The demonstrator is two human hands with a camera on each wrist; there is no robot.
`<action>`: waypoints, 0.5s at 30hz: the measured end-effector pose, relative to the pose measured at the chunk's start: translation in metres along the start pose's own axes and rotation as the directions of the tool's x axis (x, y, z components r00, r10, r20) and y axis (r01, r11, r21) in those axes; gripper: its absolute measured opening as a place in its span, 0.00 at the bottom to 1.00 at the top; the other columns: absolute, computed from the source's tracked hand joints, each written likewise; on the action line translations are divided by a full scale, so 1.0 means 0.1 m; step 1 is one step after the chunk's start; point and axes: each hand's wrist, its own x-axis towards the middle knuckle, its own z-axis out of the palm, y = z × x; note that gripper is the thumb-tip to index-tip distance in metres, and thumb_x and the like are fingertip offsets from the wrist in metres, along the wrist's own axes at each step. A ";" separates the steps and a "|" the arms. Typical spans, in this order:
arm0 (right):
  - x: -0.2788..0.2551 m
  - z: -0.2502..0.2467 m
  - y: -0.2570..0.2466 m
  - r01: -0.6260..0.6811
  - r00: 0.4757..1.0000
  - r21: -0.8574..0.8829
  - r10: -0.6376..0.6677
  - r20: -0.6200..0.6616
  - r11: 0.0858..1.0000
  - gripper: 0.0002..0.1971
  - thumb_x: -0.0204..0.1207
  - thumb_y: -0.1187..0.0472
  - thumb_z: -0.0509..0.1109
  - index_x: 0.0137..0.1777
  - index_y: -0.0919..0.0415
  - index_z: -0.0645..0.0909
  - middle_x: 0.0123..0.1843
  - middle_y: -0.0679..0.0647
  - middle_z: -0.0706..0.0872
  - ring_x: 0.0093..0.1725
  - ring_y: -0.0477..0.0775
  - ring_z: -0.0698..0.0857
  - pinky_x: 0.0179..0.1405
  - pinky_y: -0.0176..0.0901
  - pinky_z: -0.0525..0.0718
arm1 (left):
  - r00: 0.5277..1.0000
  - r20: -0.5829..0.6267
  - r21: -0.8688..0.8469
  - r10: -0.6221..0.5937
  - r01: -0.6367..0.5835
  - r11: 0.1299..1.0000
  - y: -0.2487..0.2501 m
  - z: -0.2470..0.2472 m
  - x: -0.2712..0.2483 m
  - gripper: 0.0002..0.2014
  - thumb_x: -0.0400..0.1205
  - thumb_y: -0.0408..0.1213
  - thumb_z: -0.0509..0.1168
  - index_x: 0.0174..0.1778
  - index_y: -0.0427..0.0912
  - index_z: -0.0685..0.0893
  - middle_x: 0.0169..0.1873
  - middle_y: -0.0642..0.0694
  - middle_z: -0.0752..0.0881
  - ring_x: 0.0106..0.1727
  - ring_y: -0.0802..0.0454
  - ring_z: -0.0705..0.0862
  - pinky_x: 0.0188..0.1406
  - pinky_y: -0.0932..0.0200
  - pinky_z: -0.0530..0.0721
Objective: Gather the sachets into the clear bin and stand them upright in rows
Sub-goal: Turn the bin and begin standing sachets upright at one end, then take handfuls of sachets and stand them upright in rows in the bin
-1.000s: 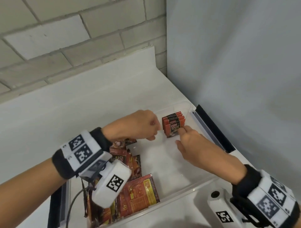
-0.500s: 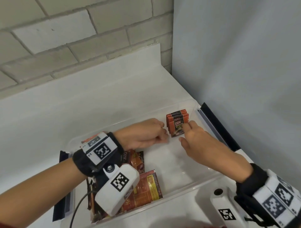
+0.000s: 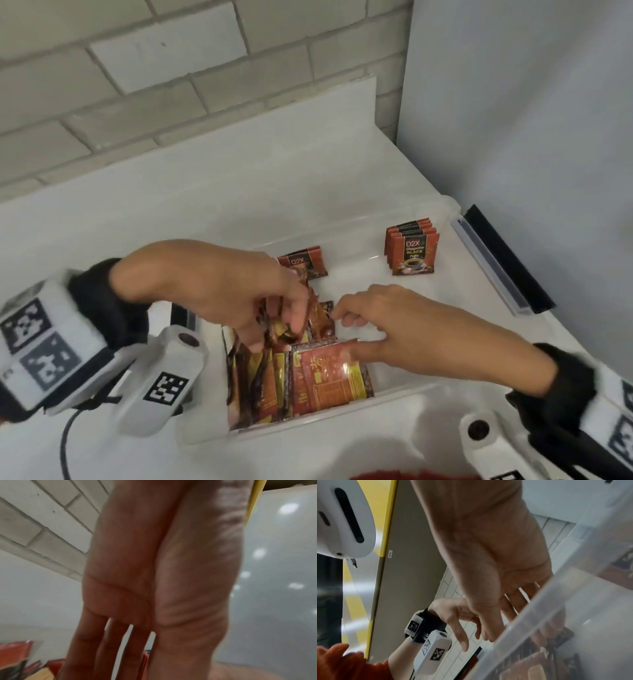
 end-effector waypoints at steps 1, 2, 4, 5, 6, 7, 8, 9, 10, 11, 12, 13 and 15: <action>0.02 0.03 -0.02 0.010 1.000 -0.003 -0.010 0.011 1.000 0.21 0.80 0.46 0.67 0.72 0.44 0.72 0.64 0.43 0.77 0.63 0.42 0.73 0.65 0.43 0.77 | 1.000 0.022 0.087 0.002 -0.004 0.996 -0.06 0.06 0.05 0.26 0.53 0.65 0.81 0.46 0.68 0.86 0.53 0.61 0.86 0.50 0.62 0.86 0.54 0.53 0.87; 0.04 0.06 -0.04 0.022 1.000 -0.006 -0.021 0.018 1.000 0.20 0.80 0.47 0.68 0.71 0.45 0.74 0.62 0.45 0.77 0.62 0.44 0.74 0.64 0.45 0.77 | 0.999 0.019 0.162 0.027 -0.029 0.986 -0.05 0.08 0.00 0.24 0.60 0.55 0.82 0.52 0.67 0.84 0.56 0.63 0.82 0.55 0.61 0.81 0.55 0.54 0.84; 0.08 0.12 -0.07 0.035 0.999 -0.019 -0.034 0.022 0.999 0.18 0.79 0.48 0.69 0.68 0.46 0.76 0.60 0.46 0.77 0.61 0.47 0.75 0.62 0.47 0.79 | 0.992 -0.046 0.274 0.119 -0.102 0.956 0.00 0.09 -0.09 0.29 0.68 0.38 0.79 0.60 0.65 0.77 0.53 0.67 0.73 0.59 0.58 0.72 0.59 0.54 0.78; 0.09 0.14 -0.08 0.036 0.999 -0.026 -0.036 0.018 0.999 0.17 0.79 0.48 0.70 0.66 0.48 0.77 0.58 0.46 0.77 0.60 0.47 0.75 0.61 0.47 0.78 | 0.991 -0.028 0.321 0.130 -0.114 0.940 -0.01 0.11 -0.15 0.30 0.69 0.35 0.79 0.62 0.62 0.76 0.51 0.66 0.70 0.58 0.57 0.69 0.61 0.55 0.76; 0.10 0.16 -0.09 0.037 0.999 -0.030 -0.036 0.012 0.999 0.16 0.79 0.49 0.70 0.65 0.49 0.77 0.57 0.46 0.76 0.59 0.47 0.75 0.61 0.47 0.78 | 0.990 -0.021 0.354 0.140 -0.124 0.927 -0.01 0.12 -0.13 0.29 0.69 0.35 0.79 0.61 0.61 0.75 0.51 0.64 0.69 0.57 0.58 0.67 0.61 0.56 0.74; 0.11 0.17 -0.10 0.038 0.999 -0.026 -0.038 0.003 0.999 0.15 0.79 0.49 0.70 0.63 0.50 0.76 0.56 0.45 0.76 0.58 0.46 0.74 0.60 0.46 0.78 | 0.991 -0.035 0.341 0.126 -0.107 0.934 -0.01 0.12 -0.11 0.28 0.69 0.36 0.79 0.58 0.62 0.75 0.51 0.64 0.69 0.57 0.58 0.67 0.61 0.54 0.75; 0.11 0.17 -0.10 0.037 0.999 -0.017 -0.037 -0.005 0.999 0.14 0.78 0.49 0.71 0.61 0.50 0.76 0.55 0.45 0.75 0.58 0.46 0.74 0.59 0.45 0.78 | 0.990 -0.038 0.305 0.133 -0.115 0.945 -0.02 0.12 -0.11 0.27 0.68 0.36 0.79 0.54 0.64 0.74 0.49 0.65 0.69 0.57 0.57 0.68 0.60 0.52 0.76; 0.12 0.18 -0.11 0.034 0.999 -0.010 -0.034 -0.010 0.999 0.14 0.78 0.49 0.71 0.60 0.50 0.75 0.54 0.45 0.75 0.57 0.46 0.74 0.59 0.44 0.78 | 0.990 -0.039 0.289 0.137 -0.120 0.950 -0.04 0.13 -0.10 0.25 0.68 0.37 0.79 0.52 0.64 0.75 0.48 0.66 0.70 0.57 0.57 0.71 0.59 0.50 0.78; 0.12 0.18 -0.11 0.029 1.000 -0.004 -0.030 -0.009 1.000 0.14 0.78 0.49 0.71 0.61 0.50 0.75 0.54 0.45 0.75 0.57 0.46 0.75 0.58 0.44 0.79 | 0.984 -0.054 0.274 0.167 -0.147 0.950 -0.06 0.13 -0.10 0.23 0.69 0.38 0.79 0.51 0.63 0.76 0.47 0.66 0.72 0.56 0.57 0.74 0.57 0.49 0.79; 0.13 0.19 -0.11 0.025 1.000 0.001 -0.025 -0.001 1.000 0.15 0.79 0.49 0.70 0.62 0.50 0.74 0.54 0.46 0.74 0.56 0.47 0.75 0.57 0.44 0.79 | 0.983 -0.061 0.245 0.173 -0.153 0.957 -0.09 0.13 -0.12 0.20 0.70 0.39 0.78 0.50 0.62 0.77 0.47 0.64 0.75 0.53 0.58 0.76 0.55 0.50 0.81; 0.13 0.21 -0.11 0.028 1.000 0.006 -0.028 0.006 1.000 0.16 0.79 0.49 0.70 0.64 0.49 0.74 0.54 0.46 0.73 0.55 0.47 0.75 0.55 0.43 0.79 | 0.981 -0.073 0.210 0.180 -0.162 0.964 -0.12 0.13 -0.11 0.18 0.71 0.40 0.77 0.50 0.61 0.78 0.48 0.62 0.78 0.48 0.62 0.78 0.53 0.51 0.82; 0.13 0.22 -0.11 0.038 0.999 0.010 -0.038 0.011 0.999 0.17 0.80 0.49 0.69 0.66 0.48 0.73 0.53 0.45 0.72 0.55 0.46 0.74 0.52 0.40 0.78 | 0.978 -0.078 0.178 0.192 -0.176 0.968 -0.13 0.12 -0.11 0.17 0.72 0.41 0.77 0.49 0.62 0.78 0.48 0.60 0.80 0.43 0.65 0.80 0.52 0.50 0.83; 0.14 0.24 -0.11 0.067 0.998 0.016 -0.067 0.010 0.998 0.16 0.80 0.50 0.68 0.67 0.47 0.74 0.49 0.42 0.70 0.52 0.42 0.69 0.45 0.34 0.73 | 0.974 -0.063 0.088 0.218 -0.212 0.973 -0.17 0.10 -0.09 0.19 0.70 0.43 0.79 0.49 0.64 0.79 0.50 0.57 0.83 0.37 0.68 0.82 0.50 0.52 0.85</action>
